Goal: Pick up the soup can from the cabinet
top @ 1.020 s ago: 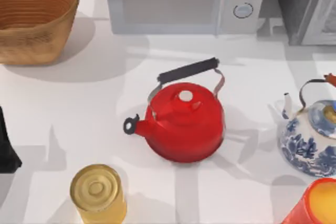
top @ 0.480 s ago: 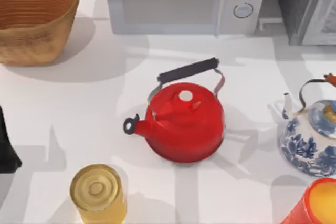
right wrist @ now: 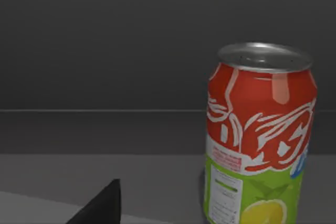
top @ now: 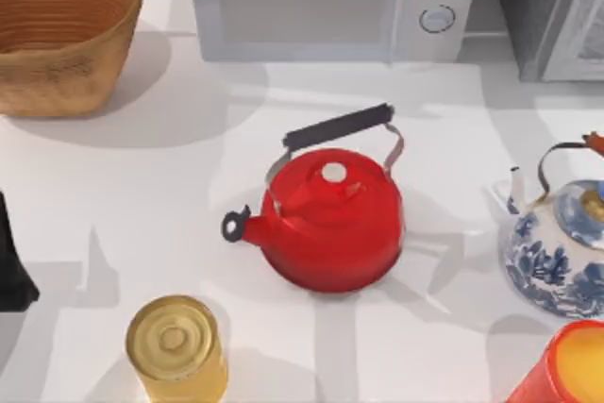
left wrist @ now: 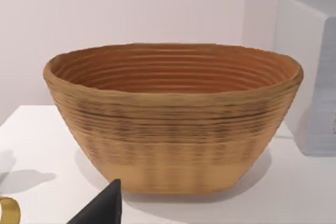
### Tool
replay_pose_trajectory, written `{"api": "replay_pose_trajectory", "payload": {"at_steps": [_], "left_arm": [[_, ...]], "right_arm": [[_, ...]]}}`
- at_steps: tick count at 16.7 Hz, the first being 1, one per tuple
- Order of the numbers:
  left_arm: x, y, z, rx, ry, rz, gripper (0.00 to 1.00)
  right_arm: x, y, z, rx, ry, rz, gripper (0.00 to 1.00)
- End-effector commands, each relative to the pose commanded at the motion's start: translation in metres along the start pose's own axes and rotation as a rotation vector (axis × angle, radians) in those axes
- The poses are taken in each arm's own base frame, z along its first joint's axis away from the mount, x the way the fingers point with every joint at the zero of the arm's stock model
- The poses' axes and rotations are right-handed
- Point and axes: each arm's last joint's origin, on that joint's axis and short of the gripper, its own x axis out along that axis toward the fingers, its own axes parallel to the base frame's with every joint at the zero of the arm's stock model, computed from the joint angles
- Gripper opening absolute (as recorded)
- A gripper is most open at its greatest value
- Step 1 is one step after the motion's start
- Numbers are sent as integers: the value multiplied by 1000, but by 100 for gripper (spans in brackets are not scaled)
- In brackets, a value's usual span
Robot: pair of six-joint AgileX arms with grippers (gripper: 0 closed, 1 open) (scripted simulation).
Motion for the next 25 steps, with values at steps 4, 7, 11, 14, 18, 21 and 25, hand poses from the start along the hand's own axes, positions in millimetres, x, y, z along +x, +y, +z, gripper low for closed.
{"api": "replay_pose_trajectory", "payload": {"at_steps": [4, 7, 11, 14, 18, 21, 25], "left_arm": [[0, 0, 0, 0, 0, 0, 100], [0, 0, 0, 0, 0, 0, 100], [0, 0, 0, 0, 0, 0, 100], [0, 0, 0, 0, 0, 0, 100], [0, 0, 0, 0, 0, 0, 100], [0, 0, 0, 0, 0, 0, 100], [0, 0, 0, 0, 0, 0, 100]], "right_arm": [[32, 2, 0, -1, 2, 1, 100], [53, 1, -1, -1, 2, 1, 100], [57, 1, -2, -1, 2, 1, 100], [57, 1, -2, -1, 2, 1, 77], [57, 1, -2, -1, 2, 1, 47], [57, 1, -2, -1, 2, 1, 25], [57, 1, -2, -1, 2, 1, 0]]}}
